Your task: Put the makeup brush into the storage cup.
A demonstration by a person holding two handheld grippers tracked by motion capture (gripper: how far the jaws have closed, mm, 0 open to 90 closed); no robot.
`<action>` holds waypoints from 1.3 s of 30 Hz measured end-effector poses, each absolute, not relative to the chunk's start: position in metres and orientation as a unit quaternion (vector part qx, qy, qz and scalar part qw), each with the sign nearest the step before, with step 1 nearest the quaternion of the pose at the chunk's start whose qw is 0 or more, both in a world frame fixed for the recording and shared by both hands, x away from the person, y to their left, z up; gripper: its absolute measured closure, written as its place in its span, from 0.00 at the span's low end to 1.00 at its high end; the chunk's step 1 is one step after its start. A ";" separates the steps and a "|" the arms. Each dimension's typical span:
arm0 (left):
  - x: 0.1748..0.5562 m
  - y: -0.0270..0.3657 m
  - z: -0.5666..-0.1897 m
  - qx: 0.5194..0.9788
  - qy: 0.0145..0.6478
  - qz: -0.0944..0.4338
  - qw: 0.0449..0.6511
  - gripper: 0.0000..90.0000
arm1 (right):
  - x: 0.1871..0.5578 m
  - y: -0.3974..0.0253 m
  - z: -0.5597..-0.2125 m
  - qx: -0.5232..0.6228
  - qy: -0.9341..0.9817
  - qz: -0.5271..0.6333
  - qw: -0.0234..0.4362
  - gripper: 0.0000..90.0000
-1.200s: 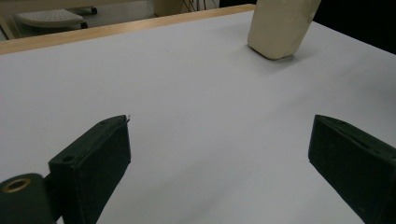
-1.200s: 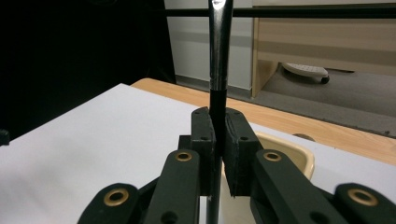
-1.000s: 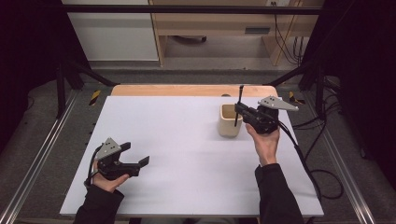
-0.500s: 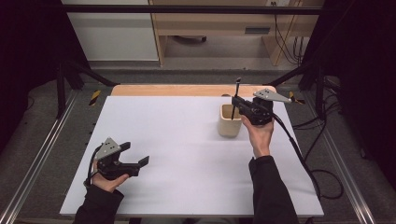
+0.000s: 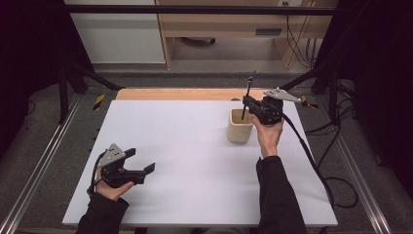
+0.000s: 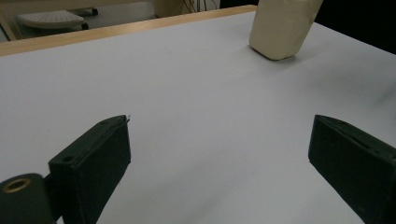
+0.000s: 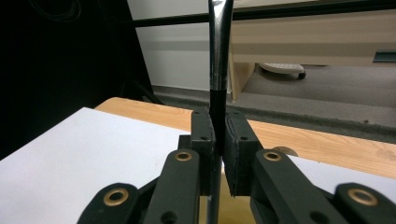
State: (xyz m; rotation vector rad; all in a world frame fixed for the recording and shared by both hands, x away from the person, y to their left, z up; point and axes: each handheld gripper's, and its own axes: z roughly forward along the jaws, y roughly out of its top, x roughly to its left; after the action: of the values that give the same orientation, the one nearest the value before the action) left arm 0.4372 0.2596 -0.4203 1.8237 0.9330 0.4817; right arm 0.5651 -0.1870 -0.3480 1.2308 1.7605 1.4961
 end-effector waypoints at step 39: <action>0.438 0.258 -0.421 0.758 0.379 0.197 0.493 0.06 | 0.585 -0.182 -0.389 0.481 0.653 0.532 0.244 0.93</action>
State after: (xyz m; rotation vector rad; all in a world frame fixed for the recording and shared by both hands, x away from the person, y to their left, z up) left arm 0.4377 0.2575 -0.4213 1.8381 0.9192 0.4777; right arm 0.5855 -0.1819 -0.3890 1.3151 1.7831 1.4521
